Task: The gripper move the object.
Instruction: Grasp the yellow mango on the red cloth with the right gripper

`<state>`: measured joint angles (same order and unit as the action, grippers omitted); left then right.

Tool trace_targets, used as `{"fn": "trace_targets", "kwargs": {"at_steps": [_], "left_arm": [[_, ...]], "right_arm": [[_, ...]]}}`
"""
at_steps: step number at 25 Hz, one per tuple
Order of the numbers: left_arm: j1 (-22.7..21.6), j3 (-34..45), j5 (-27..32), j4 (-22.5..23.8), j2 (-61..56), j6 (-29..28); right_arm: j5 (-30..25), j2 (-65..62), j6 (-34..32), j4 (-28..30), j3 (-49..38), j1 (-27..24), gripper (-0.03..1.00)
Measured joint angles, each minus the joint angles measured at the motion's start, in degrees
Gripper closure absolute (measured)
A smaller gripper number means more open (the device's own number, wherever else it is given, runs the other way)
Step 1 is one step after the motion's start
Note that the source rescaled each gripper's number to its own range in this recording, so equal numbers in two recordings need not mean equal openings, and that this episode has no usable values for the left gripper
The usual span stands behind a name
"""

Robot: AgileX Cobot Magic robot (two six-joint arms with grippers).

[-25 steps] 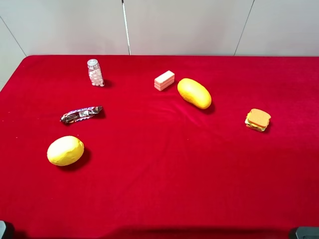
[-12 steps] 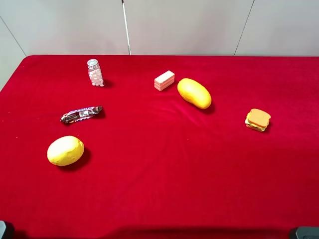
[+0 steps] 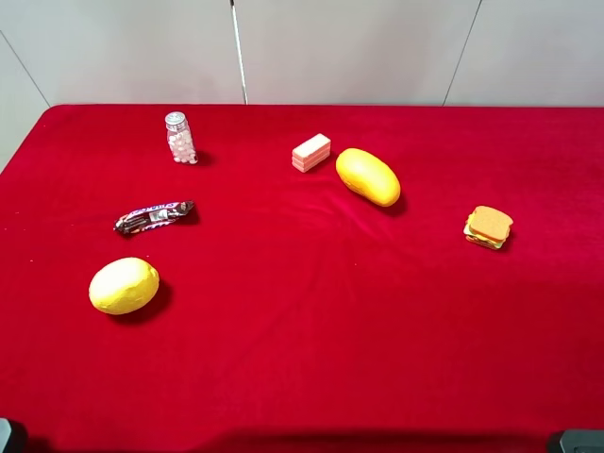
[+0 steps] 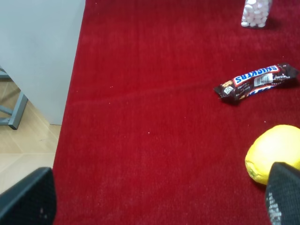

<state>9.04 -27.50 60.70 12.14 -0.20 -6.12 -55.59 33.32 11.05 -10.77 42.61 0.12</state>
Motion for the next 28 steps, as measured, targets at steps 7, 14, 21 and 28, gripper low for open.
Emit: {"fn": "trace_targets", "kwargs": {"at_steps": [7,14,21,28], "left_arm": [[0.0,0.0,0.0,0.0,0.0,0.0],[0.0,0.0,0.0,0.0,0.0,0.0],[0.0,0.0,0.0,0.0,0.0,0.0],[0.0,0.0,0.0,0.0,0.0,0.0]], "right_arm": [[-0.06,9.89,8.6,-1.26,4.76,0.0,-0.03],[-0.17,19.53,10.63,-1.27,10.03,5.4,-0.03],[0.28,28.38,10.94,-1.0,14.34,11.73,-0.03],[2.99,35.39,11.14,-0.92,16.79,15.89,-0.03]]}}
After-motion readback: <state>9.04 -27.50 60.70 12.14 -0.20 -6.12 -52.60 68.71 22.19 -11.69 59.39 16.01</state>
